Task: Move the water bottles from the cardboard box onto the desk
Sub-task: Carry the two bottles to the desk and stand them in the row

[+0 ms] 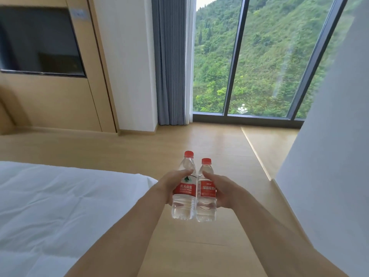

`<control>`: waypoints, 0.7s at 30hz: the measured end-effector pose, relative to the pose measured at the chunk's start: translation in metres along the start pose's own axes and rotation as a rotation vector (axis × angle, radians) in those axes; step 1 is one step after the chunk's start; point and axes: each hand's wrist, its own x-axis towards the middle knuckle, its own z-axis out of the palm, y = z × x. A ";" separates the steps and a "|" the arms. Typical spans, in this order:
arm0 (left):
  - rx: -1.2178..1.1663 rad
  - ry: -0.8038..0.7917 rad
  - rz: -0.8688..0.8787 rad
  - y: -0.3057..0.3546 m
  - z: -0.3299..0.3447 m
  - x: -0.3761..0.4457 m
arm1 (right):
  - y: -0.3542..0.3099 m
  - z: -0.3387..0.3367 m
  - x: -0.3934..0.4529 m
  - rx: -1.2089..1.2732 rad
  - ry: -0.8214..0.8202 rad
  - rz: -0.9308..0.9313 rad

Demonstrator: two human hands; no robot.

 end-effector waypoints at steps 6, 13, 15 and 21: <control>0.032 0.097 -0.055 0.040 0.004 0.060 | -0.056 -0.040 0.058 -0.089 0.044 -0.008; 0.136 0.198 0.019 0.079 -0.020 0.121 | -0.099 -0.052 0.132 -0.155 0.007 0.009; 0.112 0.197 0.025 0.091 -0.031 0.145 | -0.111 -0.050 0.158 -0.152 0.008 0.015; 0.082 0.161 -0.002 0.137 -0.074 0.235 | -0.154 -0.045 0.256 -0.134 0.035 0.028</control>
